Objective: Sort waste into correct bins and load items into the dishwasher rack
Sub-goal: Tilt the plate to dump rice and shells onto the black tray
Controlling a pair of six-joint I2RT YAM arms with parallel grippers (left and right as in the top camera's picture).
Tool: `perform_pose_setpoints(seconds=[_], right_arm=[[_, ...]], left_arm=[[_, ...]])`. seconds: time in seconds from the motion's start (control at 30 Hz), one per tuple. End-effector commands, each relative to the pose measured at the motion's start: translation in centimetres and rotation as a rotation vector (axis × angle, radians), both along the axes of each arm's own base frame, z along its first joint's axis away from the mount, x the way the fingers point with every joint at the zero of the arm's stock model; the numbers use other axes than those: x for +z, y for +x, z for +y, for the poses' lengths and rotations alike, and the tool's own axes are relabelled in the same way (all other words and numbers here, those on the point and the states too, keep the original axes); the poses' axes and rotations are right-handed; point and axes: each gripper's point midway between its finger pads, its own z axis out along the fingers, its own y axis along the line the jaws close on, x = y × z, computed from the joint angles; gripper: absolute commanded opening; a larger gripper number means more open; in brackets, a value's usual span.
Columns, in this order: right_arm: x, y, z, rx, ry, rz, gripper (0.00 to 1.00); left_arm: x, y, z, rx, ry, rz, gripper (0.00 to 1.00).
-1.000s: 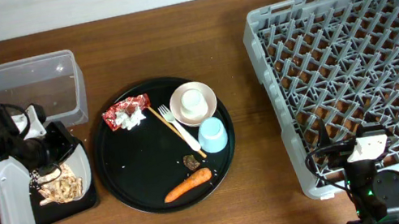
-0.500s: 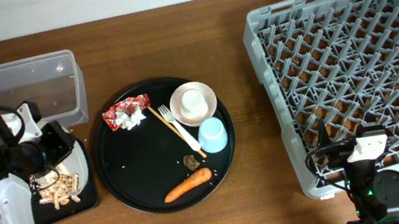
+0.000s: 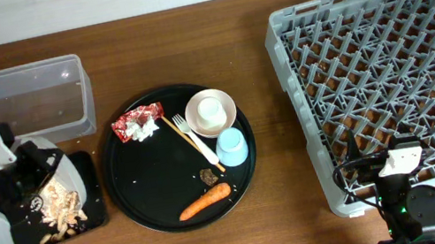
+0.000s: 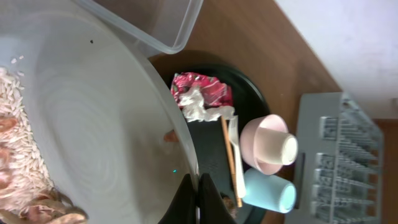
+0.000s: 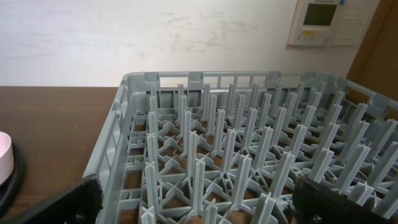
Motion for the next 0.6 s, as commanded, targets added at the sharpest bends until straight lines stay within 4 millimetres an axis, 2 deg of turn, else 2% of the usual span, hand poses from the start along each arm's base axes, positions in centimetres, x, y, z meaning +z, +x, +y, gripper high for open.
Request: perform_pose_setpoints(seconds=[0.0,0.3,0.43,0.57], right_arm=[[-0.4,0.0,-0.4,-0.018,-0.007,0.008,0.99],[-0.4,0.0,-0.4,-0.018,-0.007,0.008,0.99],[-0.4,0.0,-0.4,-0.018,-0.007,0.008,0.99],[-0.4,0.0,-0.4,-0.018,-0.007,0.009,0.99]], left_arm=[[2.1,0.2,0.1,-0.026,-0.018,-0.086,0.00],[2.6,0.2,-0.2,-0.038,-0.059,-0.113,0.00],[3.4,0.0,1.0,-0.009,-0.117,-0.159,0.01],[3.8,-0.2,2.2,0.012,-0.248,-0.204,0.00]])
